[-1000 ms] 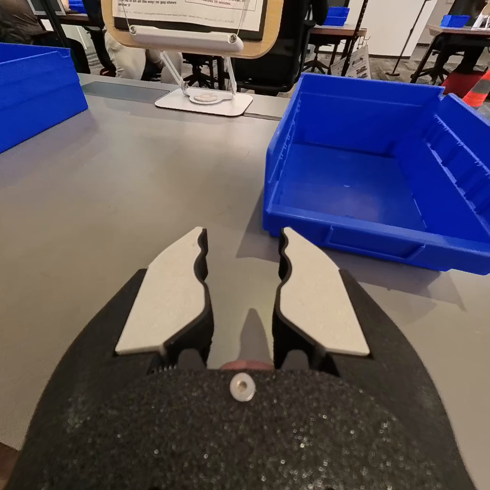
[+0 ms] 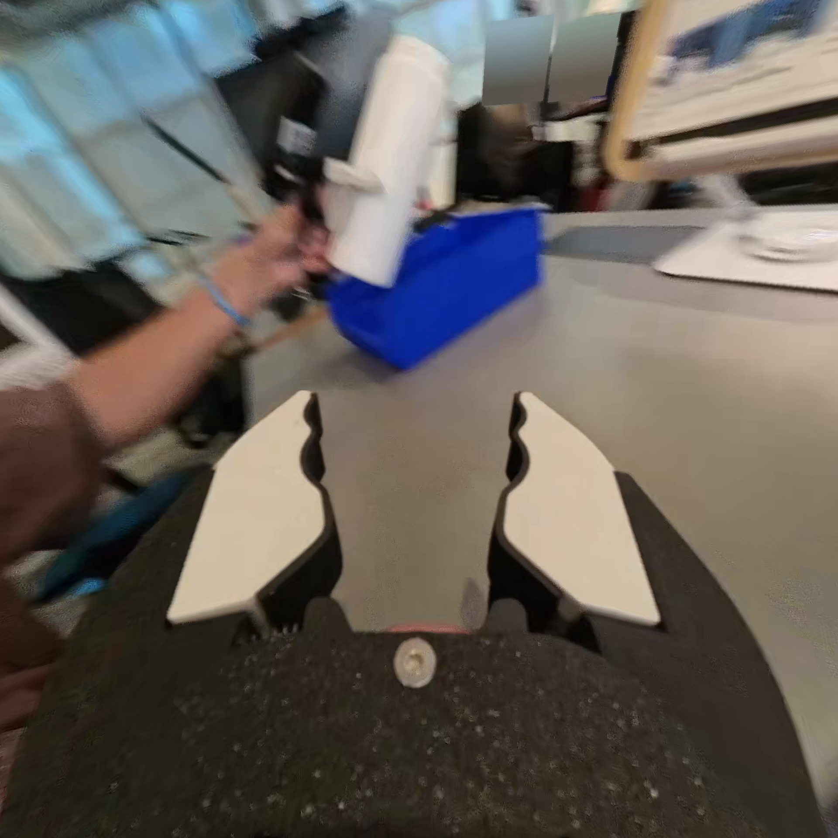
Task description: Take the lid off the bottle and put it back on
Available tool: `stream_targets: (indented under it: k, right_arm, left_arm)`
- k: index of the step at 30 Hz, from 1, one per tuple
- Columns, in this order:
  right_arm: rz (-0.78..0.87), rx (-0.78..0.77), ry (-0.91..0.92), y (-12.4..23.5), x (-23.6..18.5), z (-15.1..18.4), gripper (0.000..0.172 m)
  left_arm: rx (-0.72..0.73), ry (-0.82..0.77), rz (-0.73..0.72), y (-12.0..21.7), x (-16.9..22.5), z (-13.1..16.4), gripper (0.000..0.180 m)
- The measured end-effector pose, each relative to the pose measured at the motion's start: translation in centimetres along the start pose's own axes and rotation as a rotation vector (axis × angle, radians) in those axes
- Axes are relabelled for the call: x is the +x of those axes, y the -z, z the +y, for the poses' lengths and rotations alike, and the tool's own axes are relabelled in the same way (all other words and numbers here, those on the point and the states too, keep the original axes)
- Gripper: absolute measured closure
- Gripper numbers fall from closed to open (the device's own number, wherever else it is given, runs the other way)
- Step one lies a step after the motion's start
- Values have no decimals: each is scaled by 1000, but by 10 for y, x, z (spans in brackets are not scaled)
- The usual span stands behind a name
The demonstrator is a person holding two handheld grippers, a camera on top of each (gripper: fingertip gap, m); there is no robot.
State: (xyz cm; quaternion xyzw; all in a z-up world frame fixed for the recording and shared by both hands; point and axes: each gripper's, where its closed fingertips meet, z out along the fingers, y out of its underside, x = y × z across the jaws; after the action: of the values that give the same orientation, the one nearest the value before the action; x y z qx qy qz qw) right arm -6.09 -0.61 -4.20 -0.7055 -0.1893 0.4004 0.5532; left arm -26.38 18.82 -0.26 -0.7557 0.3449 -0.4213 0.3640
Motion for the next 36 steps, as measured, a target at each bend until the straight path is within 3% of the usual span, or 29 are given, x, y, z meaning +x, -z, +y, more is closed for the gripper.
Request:
stream_targets:
  k: [2, 5, 6, 10, 13, 15, 18, 21, 25, 30, 33, 36]
  right_arm:
    - [-243, 33, -89, -30, -15, -42, 80]
    - [-402, 60, -149, -72, -10, -89, 52]
    - [-418, 43, -151, -86, -5, -96, 43]
    - [-468, -63, -134, -118, 4, -99, 34]
    - [-514, -64, -128, -121, 2, -95, 48]
    - [-482, -89, -131, -120, 15, -85, 86]
    - [-414, -55, -66, -113, 37, -78, 87]
    - [-299, 17, -28, -107, 64, -81, 88]
    - [-81, -36, 240, -110, 98, -65, 87]
    - [2, -47, 325, -129, 117, -54, 87]
    - [63, -138, 386, -141, 130, -33, 87]
    - [32, -40, 331, -142, 132, -33, 87]
  left_arm:
    - [44, -83, 162, -24, 50, -3, 86]
    - [75, -150, 321, -59, 107, 0, 86]
    - [81, -160, 358, -70, 120, 2, 86]
    - [79, -175, 457, -106, 153, 9, 86]
    - [14, -212, 429, -131, 153, 25, 85]
    - [-22, -211, 422, -140, 153, 36, 85]
    - [-42, -183, 311, -141, 137, 46, 95]
    - [-51, -158, 256, -109, 125, 54, 94]
    - [-75, -157, -10, -41, 72, 46, 93]
    - [-234, 1, -587, 33, -72, 29, 85]
    - [-240, 146, -752, 30, -143, 35, 86]
    - [-261, 238, -862, 11, -200, 51, 85]
